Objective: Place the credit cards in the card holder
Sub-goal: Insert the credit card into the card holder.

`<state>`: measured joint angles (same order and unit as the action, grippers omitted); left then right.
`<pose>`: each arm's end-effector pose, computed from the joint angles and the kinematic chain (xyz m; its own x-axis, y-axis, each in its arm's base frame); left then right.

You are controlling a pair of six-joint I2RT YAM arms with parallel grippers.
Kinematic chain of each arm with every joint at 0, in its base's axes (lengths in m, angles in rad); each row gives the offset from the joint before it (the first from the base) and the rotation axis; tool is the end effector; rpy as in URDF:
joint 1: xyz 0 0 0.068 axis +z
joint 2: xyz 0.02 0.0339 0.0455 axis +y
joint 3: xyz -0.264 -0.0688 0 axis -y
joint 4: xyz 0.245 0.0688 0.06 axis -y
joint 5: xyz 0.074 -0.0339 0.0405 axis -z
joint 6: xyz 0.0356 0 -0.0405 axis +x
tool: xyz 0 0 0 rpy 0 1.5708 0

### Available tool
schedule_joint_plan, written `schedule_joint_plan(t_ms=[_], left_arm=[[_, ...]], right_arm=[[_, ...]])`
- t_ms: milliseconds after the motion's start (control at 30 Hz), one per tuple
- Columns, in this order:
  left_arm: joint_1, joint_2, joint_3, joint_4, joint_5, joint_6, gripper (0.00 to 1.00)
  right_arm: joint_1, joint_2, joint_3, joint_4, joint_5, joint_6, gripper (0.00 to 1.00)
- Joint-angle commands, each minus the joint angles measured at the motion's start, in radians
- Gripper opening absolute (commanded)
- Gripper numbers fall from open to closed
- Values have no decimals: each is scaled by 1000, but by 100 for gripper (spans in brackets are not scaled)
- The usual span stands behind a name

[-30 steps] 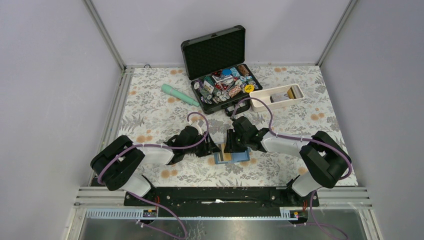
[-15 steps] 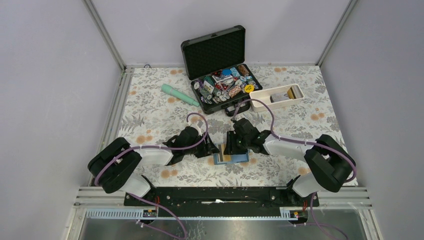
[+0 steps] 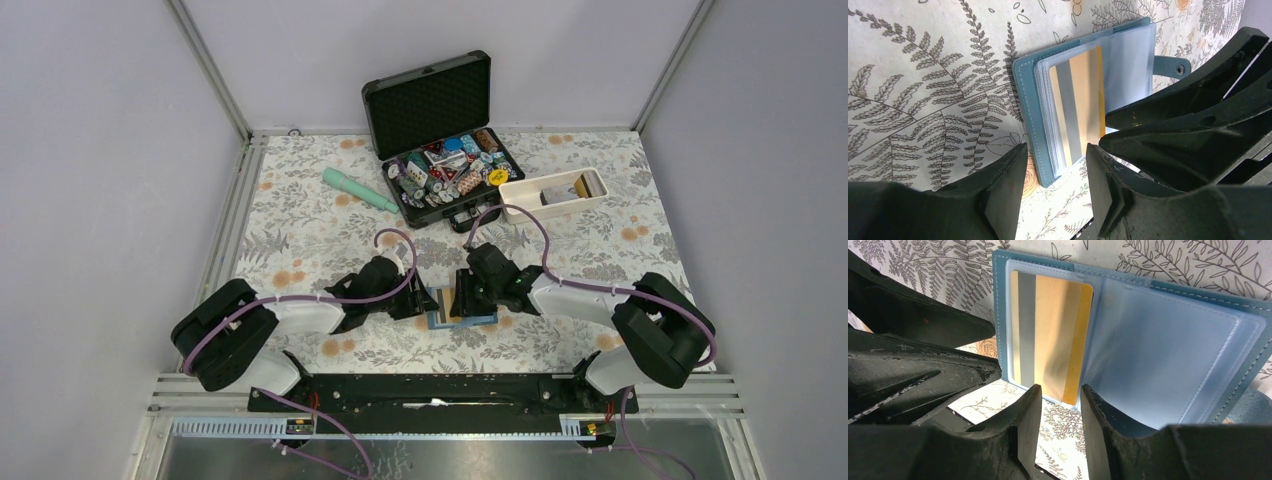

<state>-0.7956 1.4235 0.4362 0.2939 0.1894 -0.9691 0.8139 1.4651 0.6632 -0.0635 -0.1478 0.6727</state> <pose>0.1703 -0.1833 0.1336 -0.9150 -0.2229 -0.3361 0.0857 0.7069 -0.7021 0.1860 0.2046 0.1585 -0.8978 -0.0530 -0.4372 -0.2879 0.8218 0.4917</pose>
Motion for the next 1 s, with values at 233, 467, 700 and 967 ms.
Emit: schedule_joint_plan(t_ms=[233,467,700,967], left_arm=[[-23,-16,-6,40,-18,-13,49],[-38,-12,-5,49,-21,-23,49],[-53,-8,-7,63,-25,-35,49],[-48,-70,15,-45,-87,3,51]], right_arm=[[34,-8,11,13,11,33,36],[47,15,21,40,1,45,33],[59,30,39,49,4,49,33],[60,-28,47,-12,70,24,38]])
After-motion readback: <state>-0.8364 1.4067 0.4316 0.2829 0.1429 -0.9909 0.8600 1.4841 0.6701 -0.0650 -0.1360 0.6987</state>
